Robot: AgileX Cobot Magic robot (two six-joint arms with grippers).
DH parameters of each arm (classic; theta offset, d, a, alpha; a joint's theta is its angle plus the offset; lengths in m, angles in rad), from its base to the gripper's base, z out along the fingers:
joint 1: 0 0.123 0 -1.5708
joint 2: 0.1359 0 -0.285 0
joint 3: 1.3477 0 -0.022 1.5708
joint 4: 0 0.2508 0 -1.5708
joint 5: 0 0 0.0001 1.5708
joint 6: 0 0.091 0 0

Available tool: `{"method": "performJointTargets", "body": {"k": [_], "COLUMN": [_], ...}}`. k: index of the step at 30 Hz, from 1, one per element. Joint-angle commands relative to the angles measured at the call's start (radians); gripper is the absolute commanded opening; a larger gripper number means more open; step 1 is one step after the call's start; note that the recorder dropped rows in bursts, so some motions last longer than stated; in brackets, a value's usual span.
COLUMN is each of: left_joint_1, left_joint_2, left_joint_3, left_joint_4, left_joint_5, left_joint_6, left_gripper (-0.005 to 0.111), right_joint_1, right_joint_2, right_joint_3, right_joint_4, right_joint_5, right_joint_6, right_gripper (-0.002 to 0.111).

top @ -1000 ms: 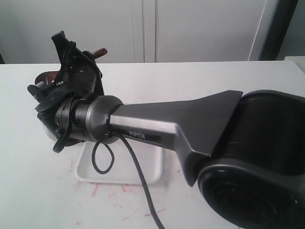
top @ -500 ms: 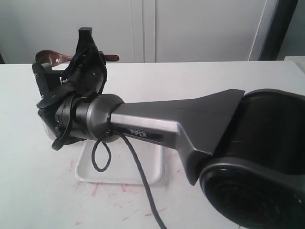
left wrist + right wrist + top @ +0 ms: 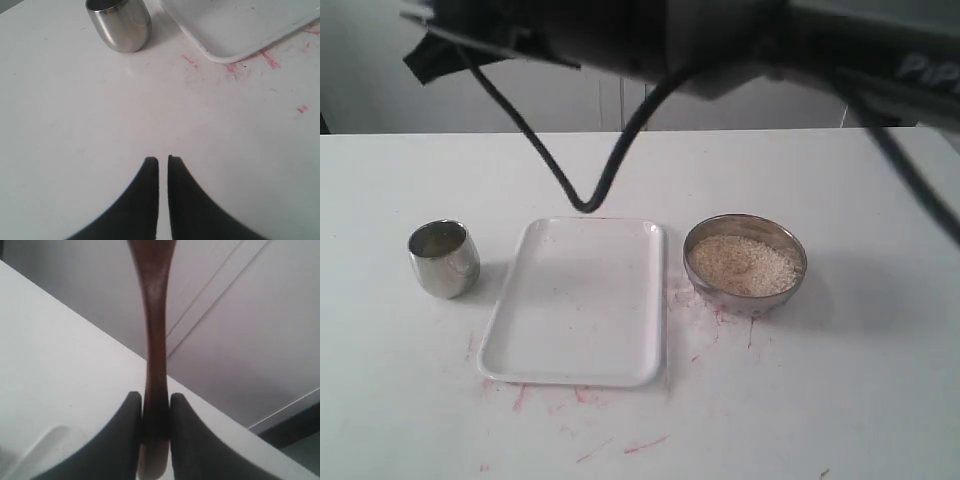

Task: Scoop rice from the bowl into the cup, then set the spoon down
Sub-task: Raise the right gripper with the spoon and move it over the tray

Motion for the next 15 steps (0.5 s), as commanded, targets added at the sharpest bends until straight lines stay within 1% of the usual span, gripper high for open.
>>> {"method": "performJointTargets", "body": {"k": [1,6,10,15], "left_joint_1": [-0.002,-0.002,-0.002,-0.002], "left_joint_2": [-0.003,-0.003,-0.003,-0.003], "left_joint_3": [0.009,0.009,0.009,0.009], "left_joint_4": [0.000,0.000,0.000,0.000], "left_joint_5": [0.033,0.033,0.033,0.033], "left_joint_6": [-0.006,-0.006,-0.006,-0.006], "left_gripper": [0.014,0.014,0.014,0.014], "right_joint_1": [0.000,0.000,-0.002,-0.002], "right_joint_2": [-0.095,-0.155,-0.164,-0.162], "right_joint_3": [0.001,0.001,0.001,0.001], "right_joint_4": [0.169,0.273,0.331,0.433], "right_joint_5": [0.014,0.095,0.163,0.160], "right_joint_6": [-0.056,-0.065,-0.016,0.028], "right_gripper": [0.000,0.000,0.000,0.000]}}
